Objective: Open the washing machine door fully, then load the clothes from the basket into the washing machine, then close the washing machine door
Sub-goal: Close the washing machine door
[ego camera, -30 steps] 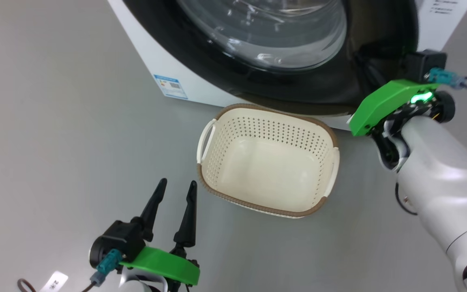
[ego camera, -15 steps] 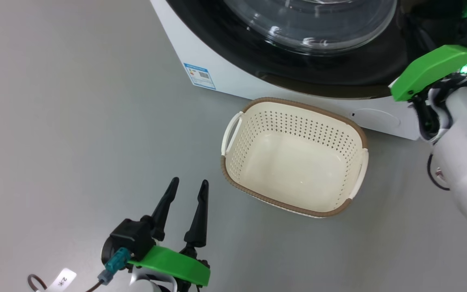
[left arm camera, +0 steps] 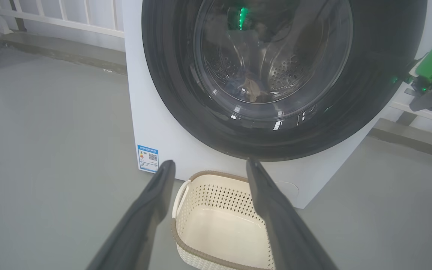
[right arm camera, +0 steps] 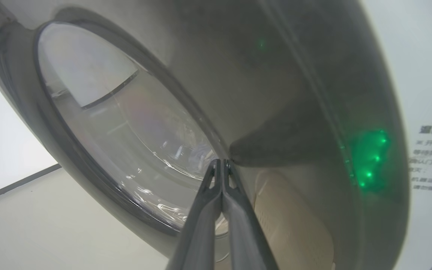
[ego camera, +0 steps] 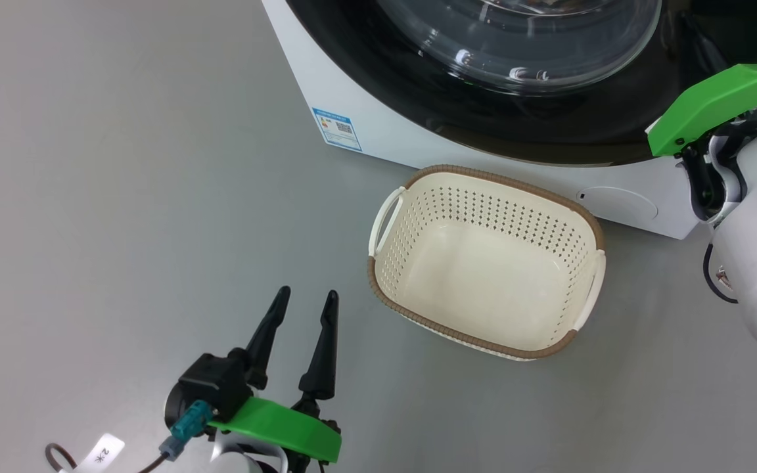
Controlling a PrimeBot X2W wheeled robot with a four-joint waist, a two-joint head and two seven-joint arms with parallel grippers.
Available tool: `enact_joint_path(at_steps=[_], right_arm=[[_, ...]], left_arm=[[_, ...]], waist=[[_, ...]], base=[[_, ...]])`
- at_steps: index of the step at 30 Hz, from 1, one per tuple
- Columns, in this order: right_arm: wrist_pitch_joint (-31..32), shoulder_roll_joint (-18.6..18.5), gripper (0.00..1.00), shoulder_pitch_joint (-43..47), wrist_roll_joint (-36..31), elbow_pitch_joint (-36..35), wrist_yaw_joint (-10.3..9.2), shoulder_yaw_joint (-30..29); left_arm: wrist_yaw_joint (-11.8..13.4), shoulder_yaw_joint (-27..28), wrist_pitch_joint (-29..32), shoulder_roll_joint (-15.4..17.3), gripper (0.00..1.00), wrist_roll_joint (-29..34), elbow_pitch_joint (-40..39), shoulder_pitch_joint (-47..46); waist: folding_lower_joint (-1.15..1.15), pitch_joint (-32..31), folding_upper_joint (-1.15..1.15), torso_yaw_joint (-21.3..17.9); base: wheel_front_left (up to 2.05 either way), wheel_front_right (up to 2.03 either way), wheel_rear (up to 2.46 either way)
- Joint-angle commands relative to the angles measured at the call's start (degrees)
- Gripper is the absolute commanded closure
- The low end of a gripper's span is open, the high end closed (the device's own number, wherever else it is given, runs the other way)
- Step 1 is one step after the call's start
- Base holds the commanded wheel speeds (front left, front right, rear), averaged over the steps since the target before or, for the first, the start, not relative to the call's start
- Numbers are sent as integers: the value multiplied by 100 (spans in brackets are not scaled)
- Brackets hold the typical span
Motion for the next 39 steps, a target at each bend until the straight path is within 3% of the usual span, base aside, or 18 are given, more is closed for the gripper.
enact_joint_path(at_steps=[1, 12, 26, 28, 29, 31, 32, 39], right_arm=[[-70, 134, 100, 58, -13, -149, -1, 113], [-70, 309, 100, 699, 73, -744, -1, 617], [-70, 309, 100, 2560, -544, -2041, -1, 881], [-70, 311, 61, 2828, -617, -2203, -1, 847], [-70, 305, 52, 2945, -684, -2288, -1, 811], [-70, 324, 6, 3186, -768, -2454, -1, 710], [-70, 320, 0, 3296, -836, -2536, -1, 623], [-70, 411, 0, 4149, -1351, -3298, -1, -313]], left_arm=[[36, 149, -60, 56, 0, -35, -138, -110], [44, 262, -60, 56, 0, 42, -8, -75], [-62, 585, -60, 104, 0, 317, 333, 94], [-66, 619, -60, 130, 0, 342, 373, 132], [-68, 637, -60, 152, 0, 356, 386, 153], [-65, 675, -60, 182, 0, 359, 416, 204], [-66, 684, -60, 206, 0, 370, 435, 231], [-6, 799, -60, 340, 0, 321, 430, 510]], waist=[[0, -9, 0, -16], [0, -270, 0, -328], [0, -1034, 0, -1242], [0, -1137, 0, -1377], [0, -1187, 0, -1449], [0, -1280, 0, -1585], [0, -1335, 0, -1652], [0, -1598, 0, -2112]], base=[[0, 0, 0], [0, 0, 0], [0, 0, 0], [0, 0, 0], [0, 0, 0], [0, 0, 0], [0, 0, 0], [0, 0, 0]])
